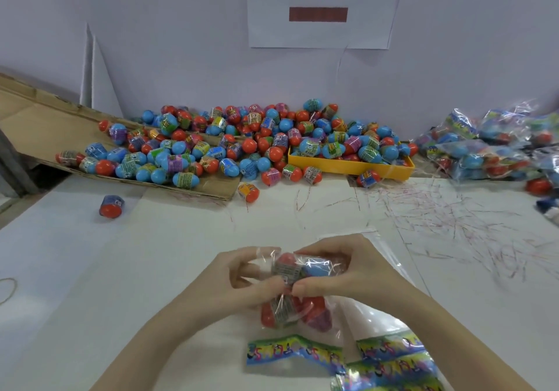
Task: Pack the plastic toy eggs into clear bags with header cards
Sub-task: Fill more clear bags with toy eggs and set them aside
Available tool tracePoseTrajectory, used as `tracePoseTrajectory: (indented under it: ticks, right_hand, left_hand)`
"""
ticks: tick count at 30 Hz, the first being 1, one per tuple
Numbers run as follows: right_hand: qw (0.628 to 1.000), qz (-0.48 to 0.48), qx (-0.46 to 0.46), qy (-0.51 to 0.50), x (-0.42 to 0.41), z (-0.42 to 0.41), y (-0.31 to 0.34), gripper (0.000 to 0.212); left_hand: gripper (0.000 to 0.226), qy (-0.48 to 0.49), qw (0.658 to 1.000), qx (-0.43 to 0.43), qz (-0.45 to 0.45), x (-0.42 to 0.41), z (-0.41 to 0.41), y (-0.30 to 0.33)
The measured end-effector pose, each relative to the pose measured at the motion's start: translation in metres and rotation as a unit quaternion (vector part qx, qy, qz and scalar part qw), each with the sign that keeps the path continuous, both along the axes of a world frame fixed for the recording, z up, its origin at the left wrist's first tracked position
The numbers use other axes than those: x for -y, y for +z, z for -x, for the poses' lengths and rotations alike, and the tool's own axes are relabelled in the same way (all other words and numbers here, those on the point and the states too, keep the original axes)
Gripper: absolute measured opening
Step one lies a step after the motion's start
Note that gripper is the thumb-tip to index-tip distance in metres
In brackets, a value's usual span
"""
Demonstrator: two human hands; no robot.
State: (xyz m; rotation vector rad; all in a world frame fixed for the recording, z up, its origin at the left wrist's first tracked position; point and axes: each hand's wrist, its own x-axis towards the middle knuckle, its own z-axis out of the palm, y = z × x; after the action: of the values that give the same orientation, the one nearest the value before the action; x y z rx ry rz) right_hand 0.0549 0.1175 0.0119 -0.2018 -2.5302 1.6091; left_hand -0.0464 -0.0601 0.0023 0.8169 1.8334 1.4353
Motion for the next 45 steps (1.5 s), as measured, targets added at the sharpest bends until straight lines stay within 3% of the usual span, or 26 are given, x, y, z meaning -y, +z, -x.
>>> tracePoseTrajectory:
  ticks: [3,9,12,15,17,19,21,22,24,25,28,31,34,38,42,45]
  right_hand:
    - [0.999,0.034,-0.010,-0.014,-0.003,-0.003,0.004,0.042]
    - [0.981,0.143,0.051,0.118,-0.010,-0.018,0.020,0.026]
    - [0.971,0.181,0.048,0.148,-0.011,-0.025,0.021,0.007]
    - [0.962,0.213,0.051,0.165,-0.016,-0.034,0.020,0.018]
    - [0.958,0.215,0.071,0.176,-0.022,-0.041,0.020,0.025]
    - [0.970,0.176,0.087,0.142,-0.037,-0.046,0.023,0.012]
    - [0.986,0.158,0.043,0.036,-0.062,-0.045,0.034,0.016]
    - [0.980,0.193,-0.011,-0.046,-0.079,-0.043,0.042,0.015]
    - [0.932,0.275,-0.135,-0.192,-0.111,-0.036,0.058,0.019]
    - [0.921,0.268,-0.159,-0.235,-0.120,-0.032,0.063,0.027]
    - [0.967,0.063,-0.047,-0.241,-0.116,-0.022,0.047,0.064]
    - [0.976,-0.167,0.051,-0.133,-0.088,-0.024,0.017,0.051]
    - [0.922,-0.363,0.123,-0.050,-0.080,-0.027,-0.012,0.051]
    - [0.936,-0.335,0.091,-0.062,-0.071,-0.033,-0.026,0.013]
    - [0.940,-0.327,0.047,-0.083,-0.067,-0.039,-0.029,0.018]
    - [0.936,-0.336,0.016,-0.098,-0.062,-0.040,-0.020,0.007]
  left_hand:
    - [0.016,0.010,1.000,-0.001,-0.027,-0.006,-0.007,0.007]
    - [0.021,0.027,0.997,0.014,-0.075,-0.005,-0.008,0.016]
    - [0.020,0.023,0.997,0.025,-0.071,-0.005,-0.008,0.015]
    - [0.028,0.002,0.998,0.031,-0.052,-0.007,-0.011,0.015]
    - [0.015,-0.014,0.999,0.030,-0.039,-0.010,-0.016,0.014]
    - [0.013,-0.009,0.998,0.037,-0.041,-0.014,-0.018,0.015]
    - [0.032,0.033,0.998,0.032,-0.046,-0.015,-0.012,0.010]
    - [0.031,0.066,0.996,0.026,-0.046,-0.016,-0.009,0.009]
    - [0.018,0.133,0.990,0.020,-0.050,-0.020,-0.002,0.007]
    - [0.013,0.158,0.986,0.008,-0.048,-0.023,0.000,0.005]
    - [0.004,0.179,0.979,-0.094,-0.015,-0.034,-0.002,-0.005]
    - [0.034,0.110,0.939,-0.296,0.133,-0.044,-0.021,-0.018]
    - [0.058,0.035,0.882,-0.417,0.216,-0.049,-0.037,-0.027]
    - [0.062,0.005,0.859,-0.462,0.222,-0.049,-0.041,-0.036]
    - [0.064,0.012,0.859,-0.468,0.207,-0.046,-0.041,-0.037]
    - [0.070,0.032,0.866,-0.461,0.189,-0.045,-0.042,-0.036]
